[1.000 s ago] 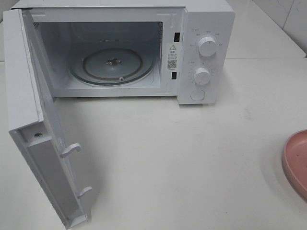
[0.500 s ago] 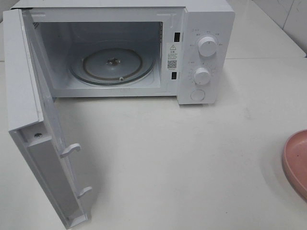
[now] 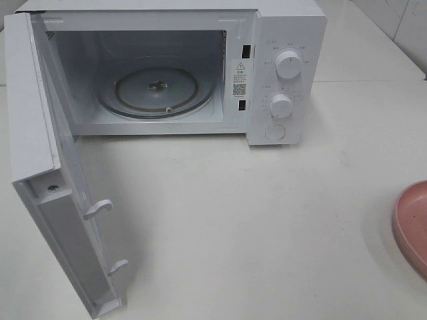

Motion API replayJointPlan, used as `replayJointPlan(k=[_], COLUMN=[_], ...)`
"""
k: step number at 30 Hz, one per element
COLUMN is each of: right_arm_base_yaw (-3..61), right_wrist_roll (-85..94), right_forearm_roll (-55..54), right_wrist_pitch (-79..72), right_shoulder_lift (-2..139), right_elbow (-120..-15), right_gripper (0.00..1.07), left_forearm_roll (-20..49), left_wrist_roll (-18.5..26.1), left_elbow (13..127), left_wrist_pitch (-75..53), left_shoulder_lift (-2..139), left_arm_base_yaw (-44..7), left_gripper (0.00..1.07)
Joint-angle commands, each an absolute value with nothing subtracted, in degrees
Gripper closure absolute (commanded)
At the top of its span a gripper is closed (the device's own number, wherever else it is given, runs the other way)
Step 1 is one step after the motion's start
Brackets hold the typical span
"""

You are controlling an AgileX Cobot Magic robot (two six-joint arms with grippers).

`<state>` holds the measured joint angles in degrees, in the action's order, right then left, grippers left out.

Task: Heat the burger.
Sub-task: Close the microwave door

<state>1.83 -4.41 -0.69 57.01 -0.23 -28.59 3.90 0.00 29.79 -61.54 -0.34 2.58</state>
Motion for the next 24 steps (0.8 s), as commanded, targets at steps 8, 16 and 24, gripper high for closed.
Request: replayJointPlan(k=[8, 16, 24], right_arm_base_yaw=[1.5, 1.5, 1.5], right_wrist_roll=[-3.6, -3.6, -3.6], right_forearm_roll=[-0.7, -0.7, -0.7], right_wrist_pitch=[56.9, 56.9, 56.9], right_shoulder_lift=[-1.7, -1.7, -1.7], right_elbow=[-28.5, -28.5, -28.5], right_gripper=[0.31, 0.31, 0.31], left_forearm_roll=[4.5, 3.6, 3.2], left_wrist_roll=[0.0, -0.3, 0.0], left_elbow=[29.7, 32.8, 32.9], left_wrist_pitch=[-61.4, -58.5, -53.2], left_shoulder_lift=[-1.3, 3.1, 11.6], left_arm_base_yaw=[2.8, 2.8, 2.8], left_gripper=[0.09, 0.15, 0.46])
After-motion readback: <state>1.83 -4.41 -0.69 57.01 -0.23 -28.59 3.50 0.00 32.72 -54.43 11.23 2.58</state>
